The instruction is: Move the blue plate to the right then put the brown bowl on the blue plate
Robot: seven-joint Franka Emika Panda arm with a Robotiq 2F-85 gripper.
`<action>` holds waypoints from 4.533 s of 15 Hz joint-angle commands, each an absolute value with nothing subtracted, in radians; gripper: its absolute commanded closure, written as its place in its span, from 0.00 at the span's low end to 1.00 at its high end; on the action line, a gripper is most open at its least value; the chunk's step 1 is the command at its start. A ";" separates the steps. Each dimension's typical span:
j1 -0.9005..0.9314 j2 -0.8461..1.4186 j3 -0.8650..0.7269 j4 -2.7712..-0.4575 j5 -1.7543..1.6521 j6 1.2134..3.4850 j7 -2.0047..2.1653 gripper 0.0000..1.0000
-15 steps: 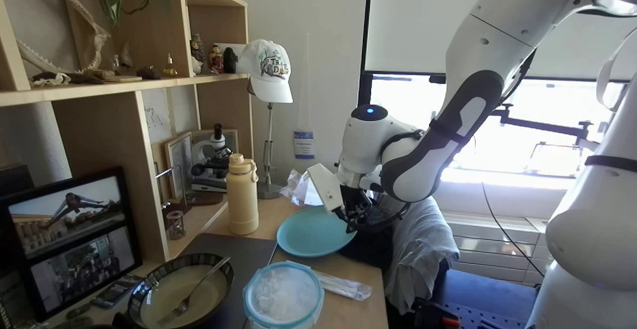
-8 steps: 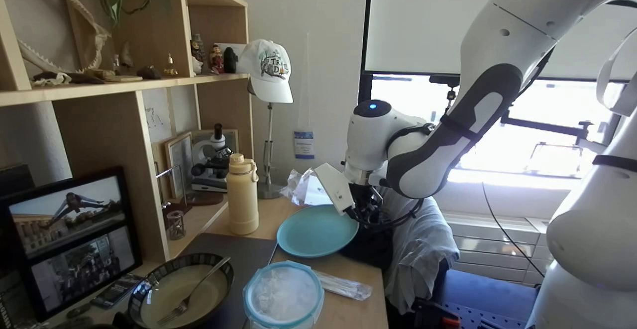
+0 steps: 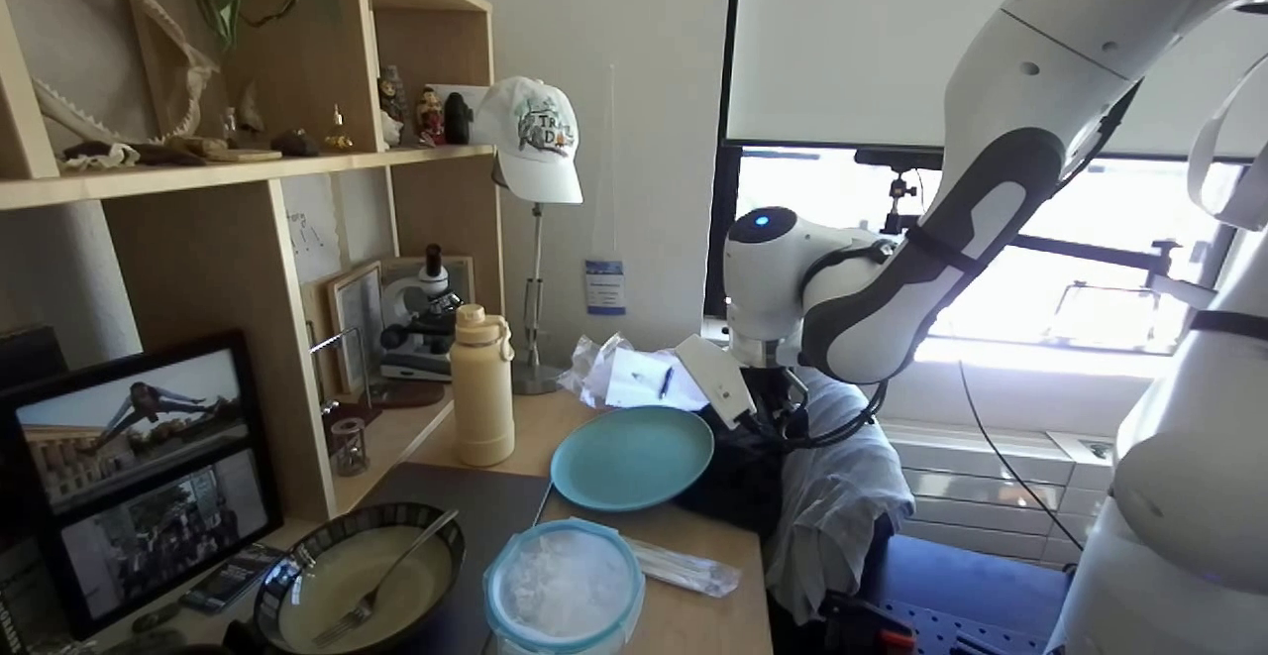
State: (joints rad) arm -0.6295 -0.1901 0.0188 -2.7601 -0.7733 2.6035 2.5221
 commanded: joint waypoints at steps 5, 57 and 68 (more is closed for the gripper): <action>-0.490 -0.120 -0.167 -2.744 -0.791 2.651 2.558 0.00; -0.271 -0.284 -0.238 -2.719 -1.144 1.755 2.516 0.95; -0.471 -0.572 -0.450 -2.773 -1.316 1.693 2.595 0.41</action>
State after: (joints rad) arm -0.4552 -0.5002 -0.4214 -2.7742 -1.2932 1.6630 2.5792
